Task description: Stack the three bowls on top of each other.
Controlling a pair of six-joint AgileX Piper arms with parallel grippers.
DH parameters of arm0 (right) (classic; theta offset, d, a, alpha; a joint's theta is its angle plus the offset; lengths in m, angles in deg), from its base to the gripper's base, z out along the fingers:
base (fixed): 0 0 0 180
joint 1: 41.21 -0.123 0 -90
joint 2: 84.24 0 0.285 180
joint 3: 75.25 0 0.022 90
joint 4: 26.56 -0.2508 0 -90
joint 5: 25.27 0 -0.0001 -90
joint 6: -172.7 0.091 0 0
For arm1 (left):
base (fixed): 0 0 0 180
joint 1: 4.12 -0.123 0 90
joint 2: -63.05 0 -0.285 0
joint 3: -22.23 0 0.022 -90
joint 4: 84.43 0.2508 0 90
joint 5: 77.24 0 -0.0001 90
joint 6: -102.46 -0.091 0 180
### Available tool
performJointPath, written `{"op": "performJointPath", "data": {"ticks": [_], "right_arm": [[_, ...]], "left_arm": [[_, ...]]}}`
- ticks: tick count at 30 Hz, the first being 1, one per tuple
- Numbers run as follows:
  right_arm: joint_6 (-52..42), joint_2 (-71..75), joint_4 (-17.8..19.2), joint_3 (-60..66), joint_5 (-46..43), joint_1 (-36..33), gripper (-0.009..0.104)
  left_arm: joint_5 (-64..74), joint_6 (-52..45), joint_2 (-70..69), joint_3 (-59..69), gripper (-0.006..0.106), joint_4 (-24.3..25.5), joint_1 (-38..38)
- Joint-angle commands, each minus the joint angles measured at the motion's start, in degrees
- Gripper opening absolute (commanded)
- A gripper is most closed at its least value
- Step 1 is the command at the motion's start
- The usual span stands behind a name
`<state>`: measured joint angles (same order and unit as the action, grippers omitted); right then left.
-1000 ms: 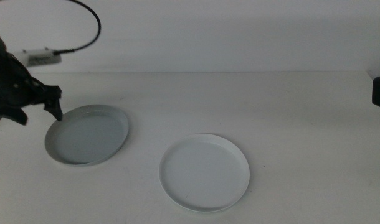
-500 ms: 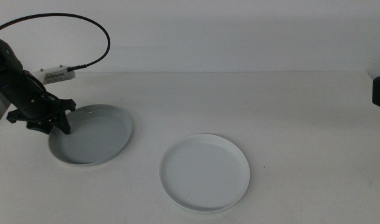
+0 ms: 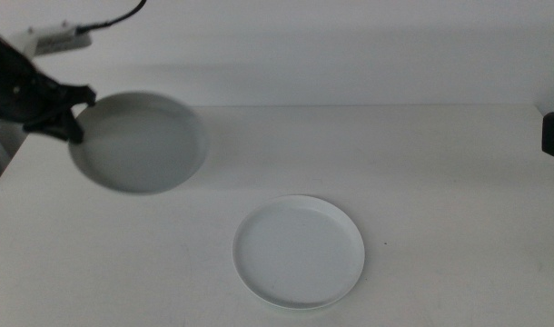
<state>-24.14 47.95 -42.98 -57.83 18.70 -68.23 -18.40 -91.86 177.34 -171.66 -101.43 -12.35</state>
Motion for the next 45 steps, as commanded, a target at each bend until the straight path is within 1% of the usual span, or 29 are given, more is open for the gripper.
{"op": "performJointPath", "data": {"ticks": [1,3,9,12,14,19,25,28,31,34,37,38,40,42,45], "right_arm": [[-0.35,-0.07,-0.30,-1.31,-3.65,-0.21,0.066],[-0.35,-0.07,-0.30,-1.31,-3.65,-0.21,0.066],[-0.35,-0.07,-0.30,-1.31,-3.65,-0.21,0.066],[-0.35,-0.07,-0.30,-1.31,-3.65,-0.21,0.066],[-0.35,-0.07,-0.30,-1.31,-3.65,-0.21,0.066],[-0.35,-0.07,-0.30,-1.31,-3.65,-0.21,0.066],[-0.35,-0.07,-0.30,-1.31,-3.65,-0.21,0.066],[-0.35,-0.07,-0.30,-1.31,-3.65,-0.21,0.066],[-0.35,-0.07,-0.25,-1.31,-3.65,-0.21,0.066],[-0.35,-0.07,-0.28,-1.31,-3.60,-0.21,0.066],[-0.35,-0.07,-0.28,-1.31,-3.60,-0.21,0.066],[-0.35,-0.07,-0.28,-1.31,-3.60,-0.21,0.066],[-0.35,-0.07,-0.28,-1.31,-3.60,-0.21,0.066],[-0.35,-0.07,-0.28,-1.31,-3.60,-0.21,0.066],[-0.35,-0.07,-0.28,-1.31,-3.60,-0.21,0.066]], "left_arm": [[-0.09,1.25,-6.44,-0.02,-0.005,-2.44,3.67],[0.32,2.49,-7.78,0.71,-0.005,-2.38,6.82],[-0.12,5.72,-7.24,1.30,-0.005,-2.38,19.61],[-2.24,7.98,-6.36,2.49,-0.005,-0.85,25.35],[-3.62,9.80,-5.49,3.72,-0.005,-0.32,27.84],[-4.58,10.49,-2.71,5.29,-0.005,-0.39,31.68],[-4.79,11.06,0.98,5.29,-0.003,-0.89,32.76],[-4.57,11.18,2.27,5.29,0.007,-0.64,32.76],[-4.16,10.77,2.47,5.29,0.027,-0.48,32.69],[-2.48,9.34,1.89,4.77,0.055,-0.43,32.69],[-0.66,9.13,-0.03,3.83,0.087,1.56,32.28],[0.01,9.81,-1.17,3.47,0.091,1.93,31.98],[0.58,11.85,-3.56,3.16,0.090,3.18,31.11],[1.03,15.32,-6.82,3.22,0.090,5.87,29.83],[1.43,16.99,-12.00,3.22,0.090,10.01,28.20]]}}
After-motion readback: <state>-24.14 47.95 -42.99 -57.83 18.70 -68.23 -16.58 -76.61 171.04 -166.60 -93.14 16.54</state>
